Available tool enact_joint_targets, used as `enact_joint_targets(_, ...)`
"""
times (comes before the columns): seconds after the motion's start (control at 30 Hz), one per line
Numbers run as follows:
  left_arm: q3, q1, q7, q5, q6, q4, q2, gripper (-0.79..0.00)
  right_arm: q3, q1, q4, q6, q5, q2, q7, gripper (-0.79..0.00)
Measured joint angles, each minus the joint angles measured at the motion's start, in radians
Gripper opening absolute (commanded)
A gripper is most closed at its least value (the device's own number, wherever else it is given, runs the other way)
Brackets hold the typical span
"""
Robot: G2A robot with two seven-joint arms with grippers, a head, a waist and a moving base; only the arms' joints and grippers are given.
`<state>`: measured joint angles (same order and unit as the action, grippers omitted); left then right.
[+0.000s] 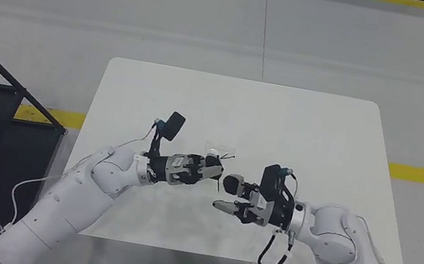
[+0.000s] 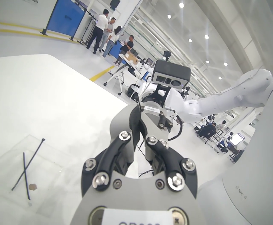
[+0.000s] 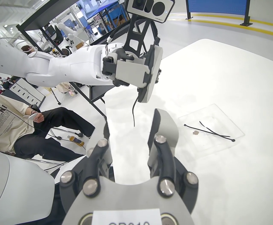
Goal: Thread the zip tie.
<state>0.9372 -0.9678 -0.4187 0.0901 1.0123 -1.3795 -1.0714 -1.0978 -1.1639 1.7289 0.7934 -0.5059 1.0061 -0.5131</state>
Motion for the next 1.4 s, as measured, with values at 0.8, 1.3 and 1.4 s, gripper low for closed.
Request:
enact_joint_targets(0.8, 0.268, -0.201, 0.003, 0.033, 0.000, -0.157, 0.090, -0.785, 0.082, 0.223, -0.095, -0.440, 0.101, 0.018, -0.358, 0.000)
enact_joint_targets(1.3, 0.264, -0.203, 0.015, 0.043, 0.001, -0.149, 0.086, -0.785, 0.175, 0.286, -0.129, -0.713, 0.054, 0.055, -0.349, -0.068)
enact_joint_targets(1.4, 0.261, -0.201, 0.005, 0.044, 0.000, -0.144, 0.087, -0.785, 0.203, 0.329, -0.176, -0.779, 0.071, 0.073, -0.341, -0.206)
